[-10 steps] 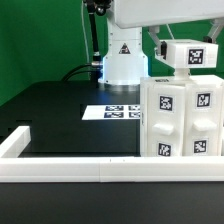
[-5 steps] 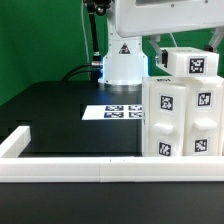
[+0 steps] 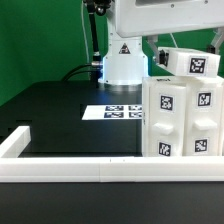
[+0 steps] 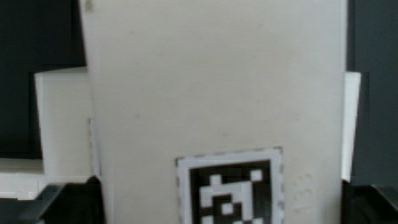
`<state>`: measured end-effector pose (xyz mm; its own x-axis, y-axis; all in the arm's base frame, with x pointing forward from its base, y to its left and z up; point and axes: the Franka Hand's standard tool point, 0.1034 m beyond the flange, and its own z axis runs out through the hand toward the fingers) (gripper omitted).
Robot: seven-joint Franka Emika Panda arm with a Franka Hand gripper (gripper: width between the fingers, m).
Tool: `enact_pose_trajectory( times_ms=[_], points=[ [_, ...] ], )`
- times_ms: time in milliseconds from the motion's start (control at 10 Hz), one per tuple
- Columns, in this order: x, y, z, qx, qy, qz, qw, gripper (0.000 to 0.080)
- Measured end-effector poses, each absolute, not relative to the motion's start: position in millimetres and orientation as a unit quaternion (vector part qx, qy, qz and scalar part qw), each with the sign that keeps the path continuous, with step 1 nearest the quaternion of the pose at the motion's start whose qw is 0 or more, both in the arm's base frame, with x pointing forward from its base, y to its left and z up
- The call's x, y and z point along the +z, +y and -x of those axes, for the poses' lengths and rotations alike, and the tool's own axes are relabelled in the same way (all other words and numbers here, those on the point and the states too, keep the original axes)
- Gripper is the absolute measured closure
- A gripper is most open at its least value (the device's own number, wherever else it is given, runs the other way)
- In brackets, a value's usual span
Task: Assemble cabinet
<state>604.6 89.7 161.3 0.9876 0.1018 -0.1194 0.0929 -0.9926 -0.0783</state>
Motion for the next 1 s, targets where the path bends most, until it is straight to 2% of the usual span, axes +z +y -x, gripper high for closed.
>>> enact_pose_trajectory(
  times_ms=[500, 800, 1000],
  points=[
    [161.3, 89.8, -604.6, 0.062, -0.049, 0.996, 0.036, 0.0151],
    [161.8, 96.8, -592.4, 0.044, -0.074, 0.996, 0.023, 0.0151],
    [160.1, 95.3, -592.4, 0.043, -0.079, 0.996, 0.022, 0.0151]
  ],
)
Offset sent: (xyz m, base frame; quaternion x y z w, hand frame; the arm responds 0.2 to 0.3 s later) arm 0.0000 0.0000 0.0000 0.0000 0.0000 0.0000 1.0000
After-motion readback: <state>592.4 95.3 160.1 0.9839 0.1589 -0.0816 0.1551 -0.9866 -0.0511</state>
